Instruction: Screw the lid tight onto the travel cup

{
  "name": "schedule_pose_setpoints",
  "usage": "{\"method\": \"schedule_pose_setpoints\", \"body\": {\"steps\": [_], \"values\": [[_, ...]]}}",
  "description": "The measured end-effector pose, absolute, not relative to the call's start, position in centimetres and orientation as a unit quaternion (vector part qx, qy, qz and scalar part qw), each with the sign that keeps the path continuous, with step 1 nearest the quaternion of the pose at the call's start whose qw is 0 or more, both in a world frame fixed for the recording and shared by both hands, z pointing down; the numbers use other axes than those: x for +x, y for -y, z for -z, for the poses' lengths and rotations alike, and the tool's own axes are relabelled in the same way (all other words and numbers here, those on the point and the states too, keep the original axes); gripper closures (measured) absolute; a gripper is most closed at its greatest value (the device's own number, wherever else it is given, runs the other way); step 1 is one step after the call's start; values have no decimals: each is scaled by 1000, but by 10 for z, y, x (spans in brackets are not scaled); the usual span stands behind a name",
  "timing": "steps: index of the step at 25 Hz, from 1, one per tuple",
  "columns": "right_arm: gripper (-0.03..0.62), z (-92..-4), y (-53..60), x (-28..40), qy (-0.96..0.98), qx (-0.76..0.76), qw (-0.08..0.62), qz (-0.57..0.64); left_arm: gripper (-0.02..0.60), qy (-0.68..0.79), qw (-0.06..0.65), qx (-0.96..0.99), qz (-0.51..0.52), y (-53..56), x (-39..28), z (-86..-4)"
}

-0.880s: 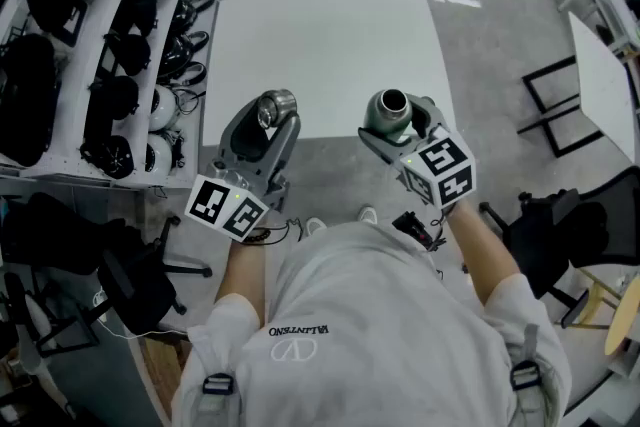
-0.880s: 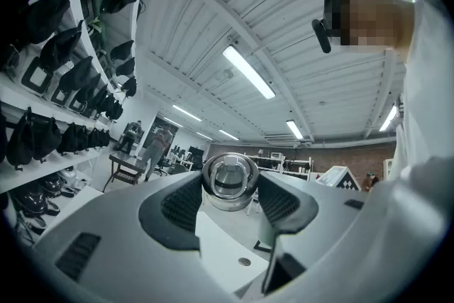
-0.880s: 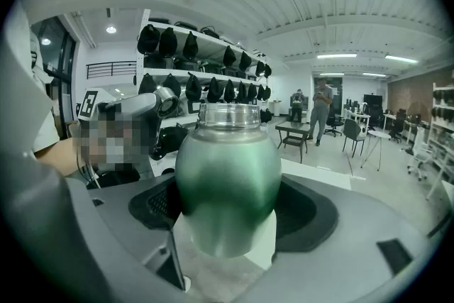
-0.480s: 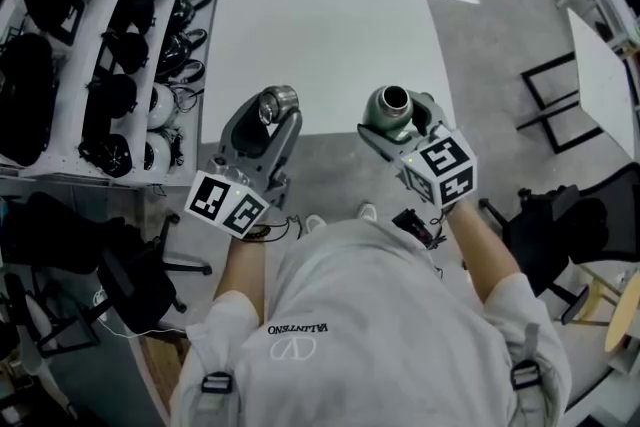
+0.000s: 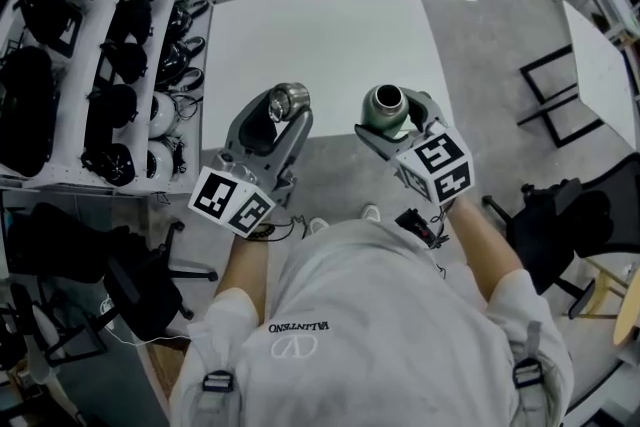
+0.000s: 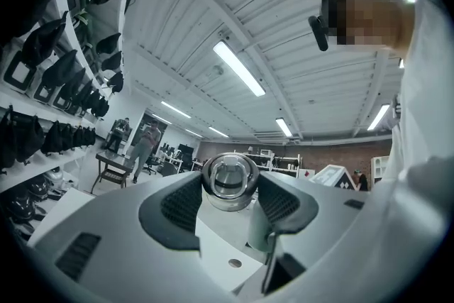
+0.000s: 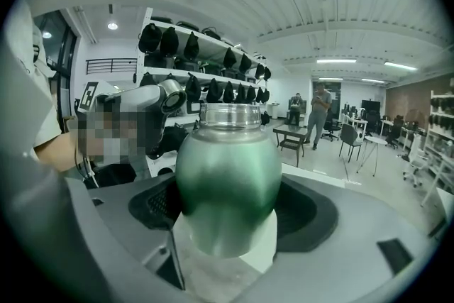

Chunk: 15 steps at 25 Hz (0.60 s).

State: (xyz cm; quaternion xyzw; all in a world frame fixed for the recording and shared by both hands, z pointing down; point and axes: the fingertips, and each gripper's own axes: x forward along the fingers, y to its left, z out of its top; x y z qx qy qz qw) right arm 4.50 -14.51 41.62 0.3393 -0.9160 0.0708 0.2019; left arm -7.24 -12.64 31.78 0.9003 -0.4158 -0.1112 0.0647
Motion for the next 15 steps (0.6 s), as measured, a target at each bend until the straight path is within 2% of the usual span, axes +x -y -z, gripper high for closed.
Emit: {"method": "schedule_pose_setpoints", "body": {"steps": [15], "values": [[209, -360, 166, 28, 931, 312, 187, -18, 333, 394, 21, 912, 114, 142, -57, -266]]}}
